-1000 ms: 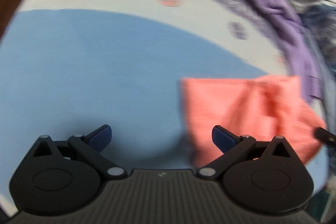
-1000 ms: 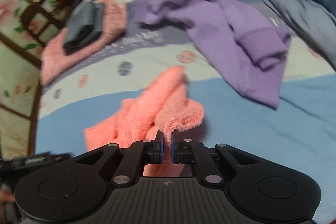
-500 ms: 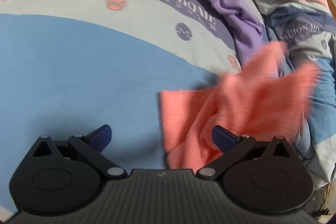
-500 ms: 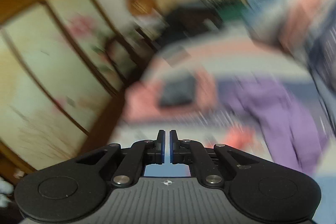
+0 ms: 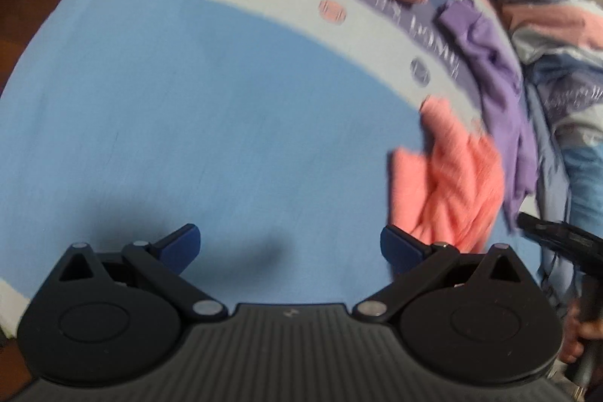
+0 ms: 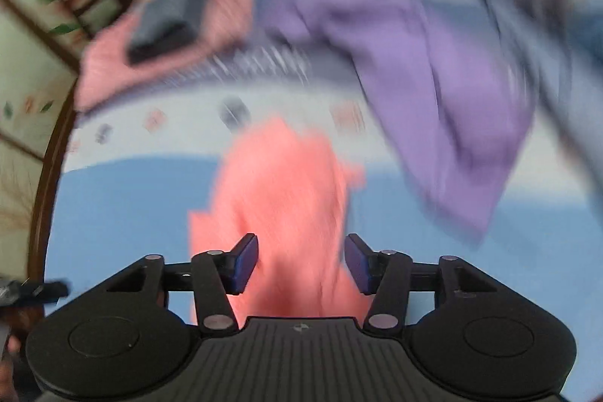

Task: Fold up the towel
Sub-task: 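Lift the salmon-pink towel with the right tool and drop it onto the blue sheet, then lift the salmon-pink towel high with the right tool and shake it out, then grasp a towel corner with the left tool while the right tool holds another corner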

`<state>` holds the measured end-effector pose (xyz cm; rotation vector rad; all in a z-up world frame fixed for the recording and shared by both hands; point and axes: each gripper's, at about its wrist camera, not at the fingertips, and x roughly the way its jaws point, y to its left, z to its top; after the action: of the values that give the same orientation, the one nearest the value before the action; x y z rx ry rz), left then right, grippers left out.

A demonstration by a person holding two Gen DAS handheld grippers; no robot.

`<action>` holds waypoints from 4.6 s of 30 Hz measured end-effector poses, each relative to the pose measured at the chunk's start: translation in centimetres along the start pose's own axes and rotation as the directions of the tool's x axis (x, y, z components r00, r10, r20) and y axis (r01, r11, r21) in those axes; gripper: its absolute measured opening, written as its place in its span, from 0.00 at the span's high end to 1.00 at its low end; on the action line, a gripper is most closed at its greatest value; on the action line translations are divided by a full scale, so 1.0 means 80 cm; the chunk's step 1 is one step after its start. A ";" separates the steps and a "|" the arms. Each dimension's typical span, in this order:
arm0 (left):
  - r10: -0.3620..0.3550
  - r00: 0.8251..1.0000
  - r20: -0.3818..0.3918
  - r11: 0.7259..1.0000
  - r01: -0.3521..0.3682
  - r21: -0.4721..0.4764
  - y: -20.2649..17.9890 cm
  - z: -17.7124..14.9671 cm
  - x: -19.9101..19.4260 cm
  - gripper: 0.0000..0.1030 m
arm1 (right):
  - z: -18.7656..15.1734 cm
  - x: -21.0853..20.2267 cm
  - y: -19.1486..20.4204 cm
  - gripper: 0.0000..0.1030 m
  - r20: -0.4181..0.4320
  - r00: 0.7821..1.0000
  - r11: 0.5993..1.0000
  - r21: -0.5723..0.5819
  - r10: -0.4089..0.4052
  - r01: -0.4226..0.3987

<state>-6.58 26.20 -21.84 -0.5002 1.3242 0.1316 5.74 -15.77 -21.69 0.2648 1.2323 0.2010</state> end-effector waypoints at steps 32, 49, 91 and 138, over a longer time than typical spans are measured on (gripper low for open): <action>-0.166 0.984 -0.069 0.964 0.176 0.199 -0.134 -0.007 -0.018 0.00 | 0.082 -0.416 0.088 0.96 0.537 0.772 0.930 -0.314 0.340 -0.191; -0.008 1.000 0.009 0.992 0.009 -0.127 0.065 -0.044 -0.074 0.00 | 0.099 -0.349 0.294 0.96 0.308 0.585 0.656 -0.457 0.750 -0.601; -0.328 0.780 0.532 0.255 0.616 -0.745 0.131 -0.008 0.168 0.00 | -0.021 -0.047 -0.012 0.85 0.121 0.966 0.947 0.206 0.227 -0.248; -0.440 0.684 0.583 0.517 0.723 -0.459 0.118 0.099 0.022 0.97 | -0.029 -0.093 -0.029 0.96 0.510 0.752 0.555 0.513 0.417 -0.655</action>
<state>-2.61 37.61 -24.86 -1.4627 0.5836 0.1141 1.20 -19.97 -16.42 1.2975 0.7940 0.2314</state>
